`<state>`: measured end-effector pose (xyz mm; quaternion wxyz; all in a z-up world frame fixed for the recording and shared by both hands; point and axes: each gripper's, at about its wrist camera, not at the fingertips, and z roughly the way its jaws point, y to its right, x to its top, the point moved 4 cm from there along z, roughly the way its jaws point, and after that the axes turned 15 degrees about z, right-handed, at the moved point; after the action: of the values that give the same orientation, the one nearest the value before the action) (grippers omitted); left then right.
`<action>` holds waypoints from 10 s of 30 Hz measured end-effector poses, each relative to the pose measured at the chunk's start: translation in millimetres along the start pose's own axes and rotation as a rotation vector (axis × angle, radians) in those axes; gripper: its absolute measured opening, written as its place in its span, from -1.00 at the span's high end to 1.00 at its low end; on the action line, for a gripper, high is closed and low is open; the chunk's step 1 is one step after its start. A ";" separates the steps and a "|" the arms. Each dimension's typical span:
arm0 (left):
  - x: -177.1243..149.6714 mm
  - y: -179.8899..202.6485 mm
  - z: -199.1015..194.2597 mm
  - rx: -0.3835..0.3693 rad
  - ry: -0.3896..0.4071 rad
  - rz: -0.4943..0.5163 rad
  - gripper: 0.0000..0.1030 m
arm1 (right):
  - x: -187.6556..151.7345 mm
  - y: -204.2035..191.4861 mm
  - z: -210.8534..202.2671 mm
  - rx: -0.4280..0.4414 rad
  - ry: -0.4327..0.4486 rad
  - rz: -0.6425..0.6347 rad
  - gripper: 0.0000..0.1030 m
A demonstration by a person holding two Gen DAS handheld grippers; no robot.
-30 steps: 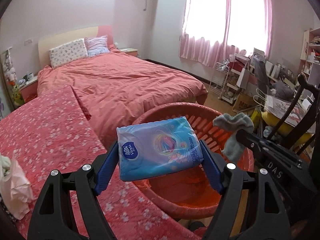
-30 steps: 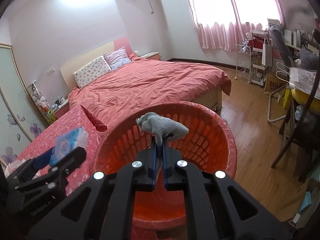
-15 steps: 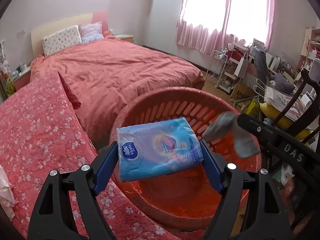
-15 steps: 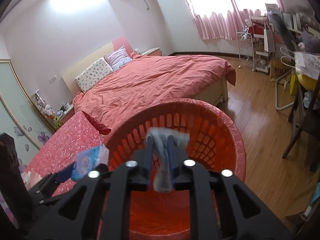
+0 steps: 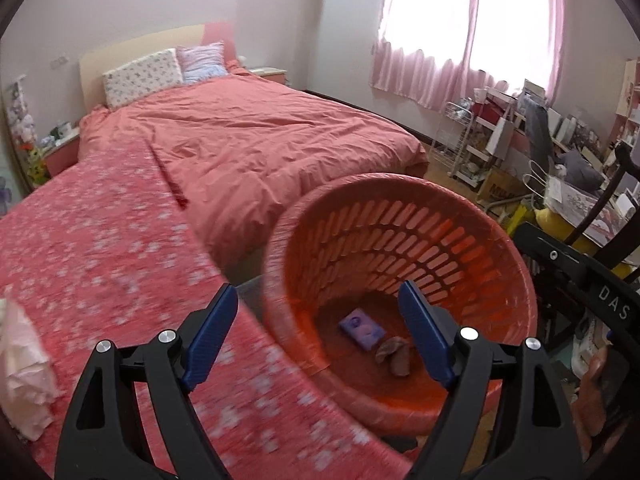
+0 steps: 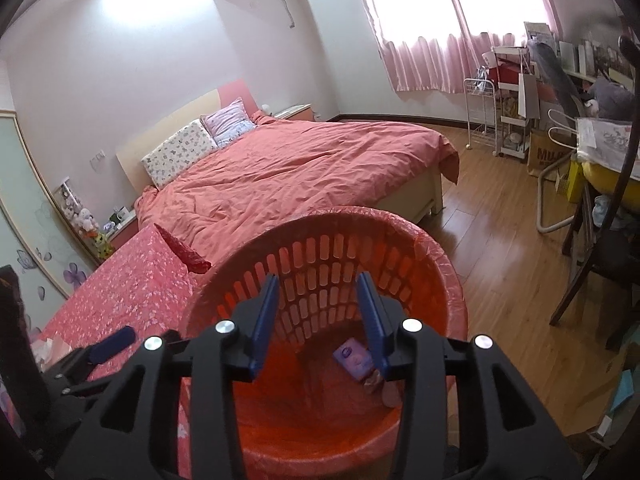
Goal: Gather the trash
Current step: 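Grasp the plaid scrunchie with the left tool while the right tool grasps the white tissue, then carry the scrunchie and tissue over the orange basket and release both, then move both tools back to the bed and grasp the black floral cloth with the right tool, then grasp the orange-and-white paper cup with the left tool and lift it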
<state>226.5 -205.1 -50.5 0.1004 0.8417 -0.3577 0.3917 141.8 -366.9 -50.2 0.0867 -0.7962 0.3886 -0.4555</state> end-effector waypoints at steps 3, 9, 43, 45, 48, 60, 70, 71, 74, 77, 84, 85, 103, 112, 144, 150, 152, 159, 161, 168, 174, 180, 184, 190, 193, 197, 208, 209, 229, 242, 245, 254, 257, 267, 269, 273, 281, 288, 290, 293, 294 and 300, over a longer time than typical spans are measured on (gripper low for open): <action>-10.2 -14.7 -18.9 0.048 0.008 -0.016 -0.59 | -8.5 -12.5 -10.3 0.015 0.000 -0.030 0.21; -44.6 -53.5 -66.4 0.184 0.005 -0.062 -0.59 | -37.0 -67.2 -36.2 0.108 -0.043 -0.126 0.21; -207.4 -212.7 -198.5 0.561 -0.031 -0.406 -0.65 | -204.9 -283.7 13.3 0.270 -0.399 -0.342 0.67; -205.9 -210.1 -196.0 0.551 -0.031 -0.398 -0.65 | -204.2 -280.7 10.2 0.273 -0.392 -0.346 0.74; -202.4 -205.5 -192.5 0.523 -0.024 -0.391 -0.65 | -197.5 -271.3 0.3 0.271 -0.363 -0.345 0.93; -174.7 -199.3 -166.8 0.477 -0.026 -0.378 -0.34 | -162.7 -229.8 -21.5 0.239 -0.283 -0.309 0.94; -168.6 -208.6 -153.5 0.441 -0.072 -0.370 0.78 | -151.2 -215.4 -34.5 0.257 -0.274 -0.298 0.94; -165.8 -209.7 -159.3 0.437 -0.060 -0.370 0.79 | -147.6 -213.6 -36.8 0.260 -0.268 -0.294 0.94; -156.5 -213.2 -176.1 0.423 -0.022 -0.378 0.80 | -138.6 -209.5 -42.9 0.274 -0.262 -0.276 0.94; -145.0 -211.8 -188.1 0.408 0.006 -0.380 0.80 | -131.1 -206.3 -48.1 0.285 -0.254 -0.263 0.94; -106.1 -187.4 -202.7 0.360 0.077 -0.337 0.80 | -114.2 -194.1 -64.4 0.300 -0.220 -0.249 0.94; -100.4 -180.4 -202.3 0.350 0.086 -0.327 0.80 | -112.2 -192.1 -66.0 0.301 -0.217 -0.247 0.94; -38.7 -92.8 -138.9 0.102 0.165 -0.191 0.80 | -60.3 -114.4 -72.3 0.229 -0.125 -0.150 0.94; -20.5 -58.8 -110.0 -0.003 0.195 -0.145 0.80 | -34.1 -71.1 -58.9 0.172 -0.066 -0.087 0.94; 15.1 30.6 -25.8 -0.215 0.151 -0.002 0.80 | 0.3 -1.7 -7.7 0.099 0.008 0.001 0.93; 11.5 33.9 -11.0 -0.211 0.112 -0.005 0.77 | 2.7 1.4 5.4 0.112 -0.007 0.022 0.82; 10.6 31.6 -5.4 -0.209 0.089 -0.016 0.72 | 3.3 2.5 10.1 0.111 -0.015 0.032 0.76; 2.3 21.7 3.8 -0.197 0.048 -0.053 0.14 | 1.9 9.7 18.1 0.088 -0.029 0.048 0.40; 1.8 20.2 4.6 -0.194 0.039 -0.060 0.13 | 1.4 11.6 16.8 0.081 -0.028 0.050 0.38; -8.9 -0.3 -5.8 -0.128 0.024 -0.077 -0.01 | 3.1 15.5 4.0 0.049 0.006 0.026 0.18; -27.2 -28.4 -32.2 -0.030 0.019 -0.101 -0.08 | -3.9 -4.5 -12.8 0.058 0.015 -0.021 0.04; -54.9 -63.3 -68.0 0.100 0.007 -0.129 -0.16 | -25.2 -48.8 -29.4 0.111 -0.014 -0.102 0.03; -80.9 -95.3 -95.2 0.191 -0.005 -0.182 -0.21 | -44.3 -83.0 -38.4 0.150 -0.042 -0.168 0.03; -117.6 -148.3 -135.5 0.328 -0.009 -0.279 -0.26 | -88.6 -143.0 -50.8 0.216 -0.099 -0.282 0.01; -138.1 -169.0 -156.9 0.407 -0.014 -0.309 -0.31 | -112.2 -171.4 -55.7 0.252 -0.131 -0.334 -0.02; -162.8 -194.2 -178.8 0.489 -0.023 -0.348 -0.32 | -150.6 -210.8 -62.2 0.315 -0.195 -0.390 -0.02; -224.2 -244.2 -222.5 0.596 -0.032 -0.444 -0.40 | -237.6 -291.7 -62.1 0.417 -0.347 -0.486 -0.02; -227.7 -246.0 -224.3 0.597 -0.032 -0.449 -0.40 | -242.1 -295.6 -60.1 0.415 -0.355 -0.488 -0.02; -253.7 -266.6 -225.9 0.537 -0.038 -0.528 -0.41 | -278.4 -304.2 -22.5 0.309 -0.425 -0.524 0.90; -233.5 -254.7 -200.2 0.483 -0.051 -0.542 -0.62 | -225.4 -253.4 -30.2 0.247 -0.333 -0.454 0.90; -227.6 -251.4 -193.9 0.498 -0.062 -0.538 -0.69 | -221.5 -246.6 -30.1 0.254 -0.337 -0.447 0.90; -208.6 -253.7 -172.9 0.653 -0.173 -0.487 -0.71 | -219.4 -241.3 -26.6 0.259 -0.356 -0.422 0.90; -209.8 -255.4 -166.3 0.671 -0.212 -0.467 -0.43 | -216.8 -236.6 -29.4 0.262 -0.355 -0.417 0.90; -210.2 -246.2 -194.6 0.602 -0.076 -0.483 0.45 | -208.5 -229.3 -37.4 0.274 -0.350 -0.390 0.90; -206.8 -242.6 -197.0 0.564 -0.063 -0.494 0.79 | -207.3 -226.9 -39.7 0.276 -0.349 -0.382 0.90; -206.7 -239.0 -192.9 0.486 -0.047 -0.525 0.82 | -204.6 -223.3 -45.8 0.281 -0.343 -0.379 0.90; -206.1 -235.8 -211.9 0.516 -0.005 -0.521 -0.18 | -198.0 -217.7 -54.2 0.285 -0.328 -0.376 0.90; -226.2 -250.0 -213.2 0.576 -0.057 -0.516 -0.73 | -203.3 -217.2 -56.2 0.292 -0.337 -0.376 0.90; -230.7 -253.5 -204.4 0.576 -0.088 -0.523 -0.79 | -204.5 -215.6 -55.7 0.291 -0.341 -0.375 0.90; -231.8 -255.1 -195.0 0.548 -0.105 -0.536 -0.80 | -205.4 -215.0 -53.2 0.287 -0.346 -0.373 0.90; -230.2 -255.6 -190.4 0.541 -0.109 -0.540 -0.81 | -205.0 -214.3 -51.9 0.284 -0.347 -0.373 0.90; -232.1 -260.4 -170.5 0.537 -0.164 -0.553 -0.85 | -202.5 -211.4 -48.3 0.279 -0.347 -0.367 0.90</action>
<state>202.1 181.5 -76.6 -0.0507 0.9311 -0.0089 0.3610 160.3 -70.9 -51.9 0.1768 -0.8996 0.1509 -0.3697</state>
